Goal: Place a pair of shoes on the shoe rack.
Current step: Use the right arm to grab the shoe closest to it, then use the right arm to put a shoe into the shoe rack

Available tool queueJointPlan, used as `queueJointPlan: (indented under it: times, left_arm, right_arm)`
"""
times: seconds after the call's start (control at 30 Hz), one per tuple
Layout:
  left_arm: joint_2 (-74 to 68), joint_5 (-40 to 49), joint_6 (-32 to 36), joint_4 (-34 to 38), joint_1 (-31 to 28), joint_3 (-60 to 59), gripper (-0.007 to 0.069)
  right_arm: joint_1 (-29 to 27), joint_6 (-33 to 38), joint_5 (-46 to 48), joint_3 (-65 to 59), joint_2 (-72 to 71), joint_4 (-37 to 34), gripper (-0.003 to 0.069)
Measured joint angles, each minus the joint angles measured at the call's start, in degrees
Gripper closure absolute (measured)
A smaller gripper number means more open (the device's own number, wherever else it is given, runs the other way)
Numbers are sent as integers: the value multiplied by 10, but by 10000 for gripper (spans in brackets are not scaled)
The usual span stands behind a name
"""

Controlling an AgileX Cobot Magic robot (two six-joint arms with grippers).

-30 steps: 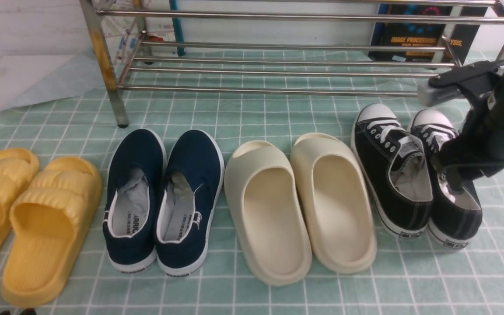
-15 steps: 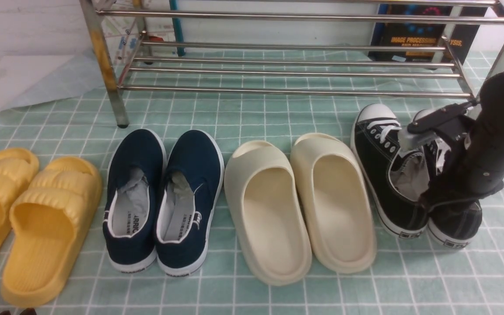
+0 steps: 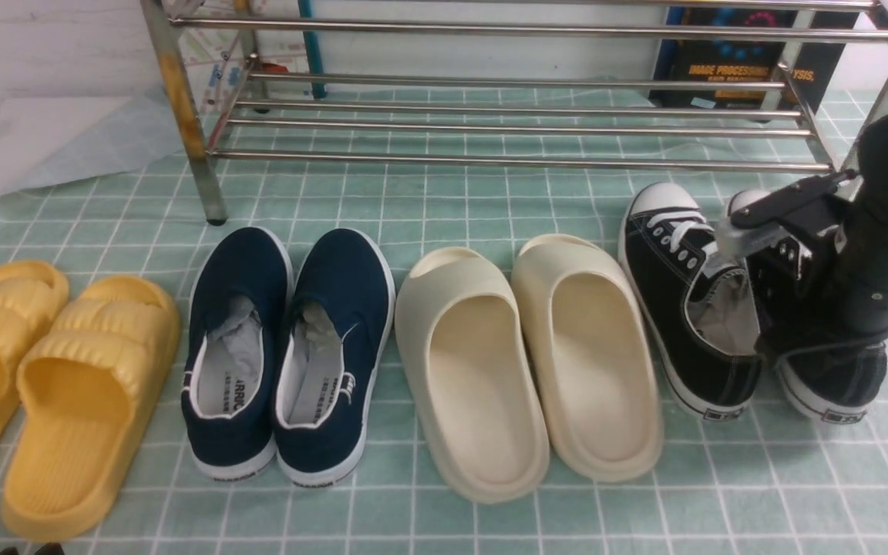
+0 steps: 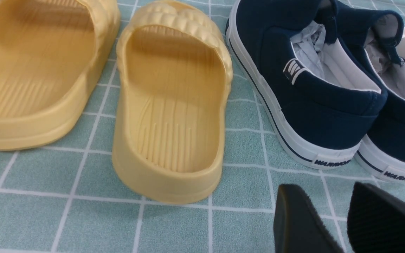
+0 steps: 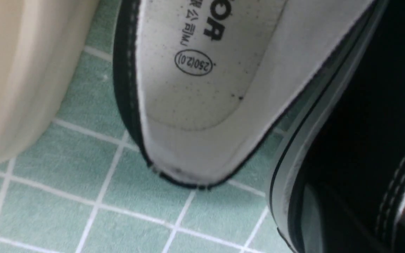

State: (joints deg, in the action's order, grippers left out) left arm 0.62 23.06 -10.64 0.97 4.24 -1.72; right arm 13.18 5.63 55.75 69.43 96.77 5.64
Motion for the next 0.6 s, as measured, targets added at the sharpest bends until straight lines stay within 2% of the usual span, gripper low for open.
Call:
queueJointPlan:
  times: [0.3, 0.6]
  left_arm:
    - [0, 0, 0, 0, 0, 0, 386]
    - [0, 0, 0, 0, 0, 0, 386]
  right_arm:
    - [0, 11, 71, 44, -64, -22, 579]
    - [0, 24, 6, 63, -43, -14, 579]
